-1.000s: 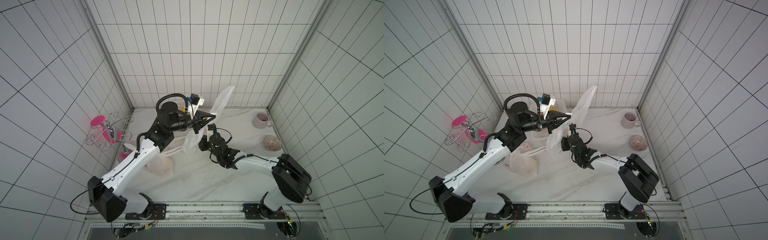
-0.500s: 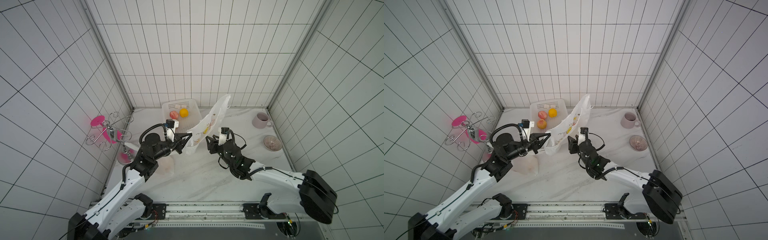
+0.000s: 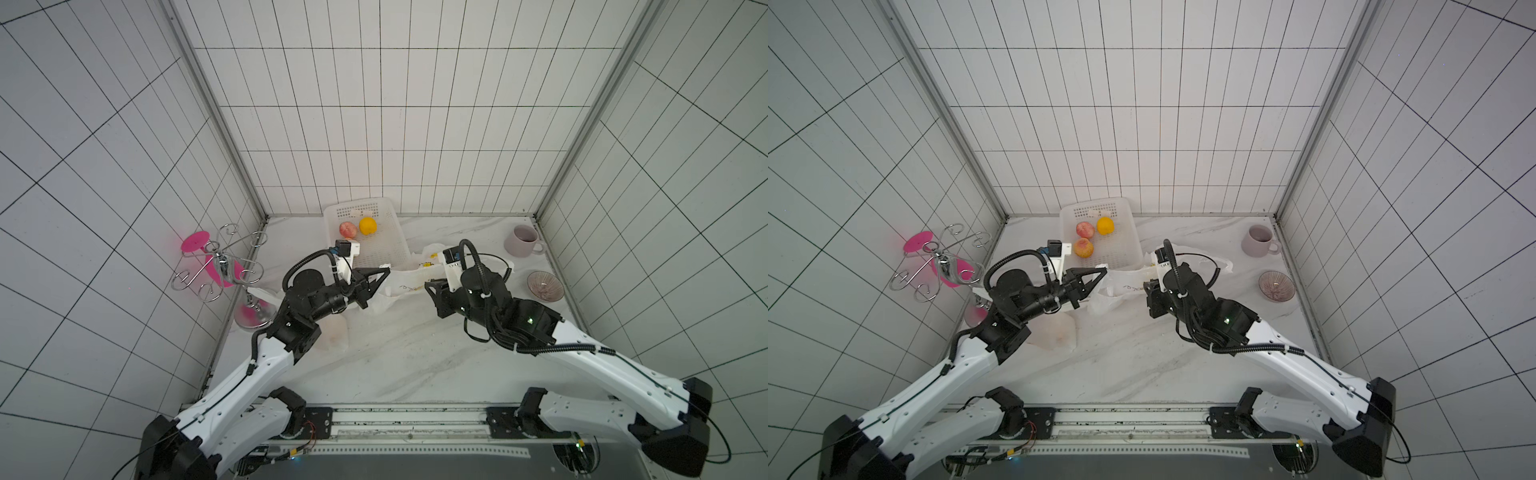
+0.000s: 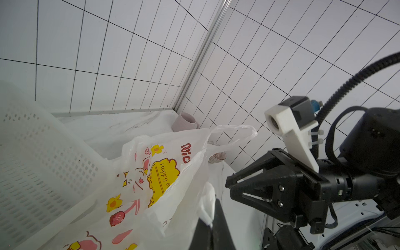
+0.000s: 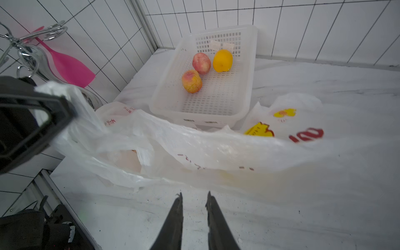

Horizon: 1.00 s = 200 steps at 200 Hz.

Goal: Place the peach into a plastic bag & tie a knot
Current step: Adjust the plastic bag at the center of the board.

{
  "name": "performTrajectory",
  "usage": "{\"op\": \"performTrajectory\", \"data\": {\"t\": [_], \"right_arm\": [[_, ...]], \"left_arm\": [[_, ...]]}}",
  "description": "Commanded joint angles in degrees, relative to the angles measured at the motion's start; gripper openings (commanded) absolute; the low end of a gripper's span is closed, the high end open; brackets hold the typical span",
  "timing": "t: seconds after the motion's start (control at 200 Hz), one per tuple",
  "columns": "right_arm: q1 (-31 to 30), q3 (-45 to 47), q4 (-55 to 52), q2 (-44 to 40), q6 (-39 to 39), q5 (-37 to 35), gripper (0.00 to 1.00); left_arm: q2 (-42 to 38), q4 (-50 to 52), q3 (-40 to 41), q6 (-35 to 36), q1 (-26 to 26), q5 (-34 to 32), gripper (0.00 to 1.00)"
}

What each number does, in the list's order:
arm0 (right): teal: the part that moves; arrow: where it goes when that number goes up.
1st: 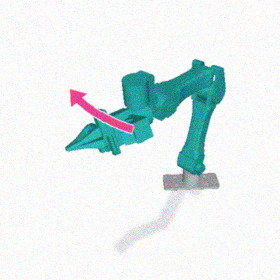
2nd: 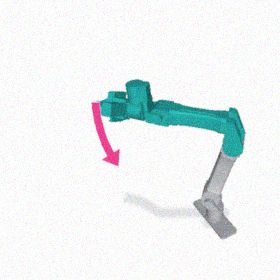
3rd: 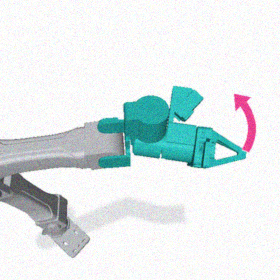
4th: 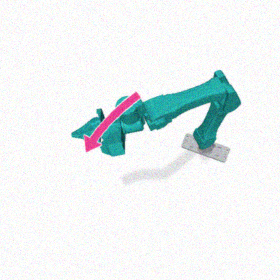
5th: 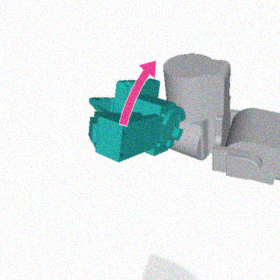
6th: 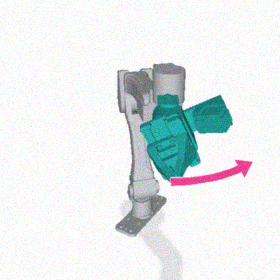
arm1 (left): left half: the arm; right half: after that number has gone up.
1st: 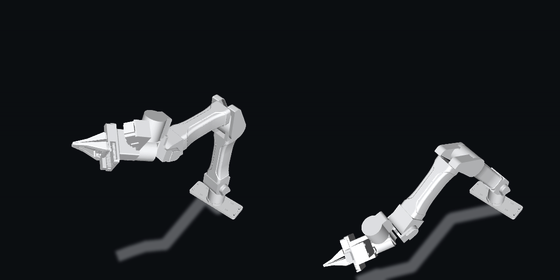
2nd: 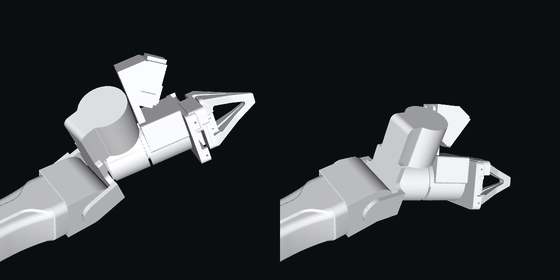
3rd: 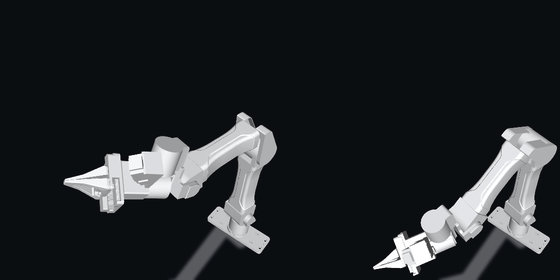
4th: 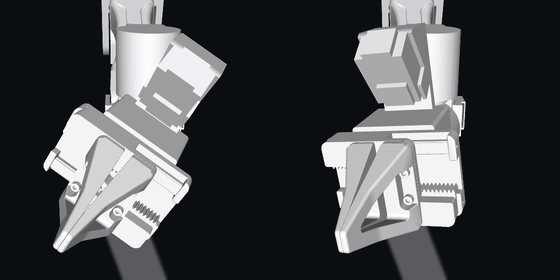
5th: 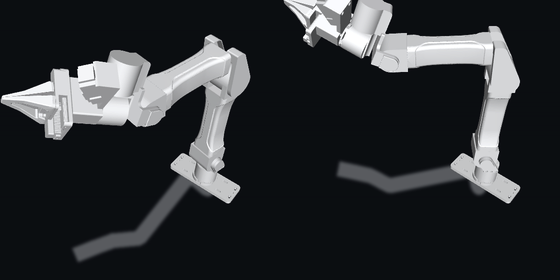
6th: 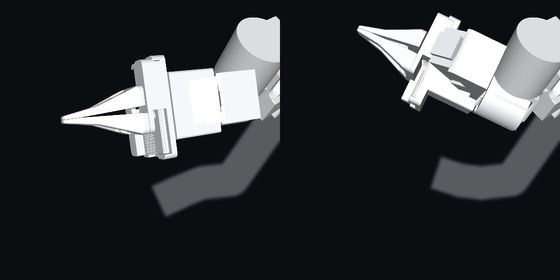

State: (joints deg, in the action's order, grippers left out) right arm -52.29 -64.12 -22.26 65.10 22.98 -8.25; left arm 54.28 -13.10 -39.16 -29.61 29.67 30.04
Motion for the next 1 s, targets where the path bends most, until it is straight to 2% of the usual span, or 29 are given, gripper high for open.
{"op": "performTrajectory", "data": {"t": [0.0, 0.14, 0.515, 0.73, 0.845, 0.915, 0.995], "right_arm": [[-0.5, -6.4, -4.0, 3.5, -0.5, 4.6, 0.18], [-0.6, -1.2, 3.4, 3.9, 0.7, 5.3, 0.12], [-0.5, 2.0, 8.6, 7.7, 7.9, 8.6, 0.01], [0.2, 7.9, 13.7, 10.2, 12.6, 7.5, 0.00], [1.7, 10.6, 13.1, 12.4, 15.3, 3.0, 0.00], [1.8, 11.1, 10.6, 14.0, 15.4, -4.2, 0.01], [2.3, 12.6, 7.3, 15.9, 15.7, -15.2, 0.10]], "left_arm": [[-0.9, -1.4, -1.6, -0.6, 0.7, 0.3, 0.00], [-0.9, -1.0, -3.3, 0.1, 0.9, 0.0, 0.00], [1.7, -0.9, -7.1, 1.1, 3.6, 0.3, 0.00], [1.7, -0.9, -8.5, 1.3, 4.1, -0.7, 0.00], [1.8, -1.6, -8.9, 0.7, 4.2, -0.3, 0.00], [1.7, -1.7, -9.1, 0.2, 4.2, -0.2, 0.00], [1.0, -1.6, -9.5, -0.1, 4.3, -0.5, 0.00]]}}
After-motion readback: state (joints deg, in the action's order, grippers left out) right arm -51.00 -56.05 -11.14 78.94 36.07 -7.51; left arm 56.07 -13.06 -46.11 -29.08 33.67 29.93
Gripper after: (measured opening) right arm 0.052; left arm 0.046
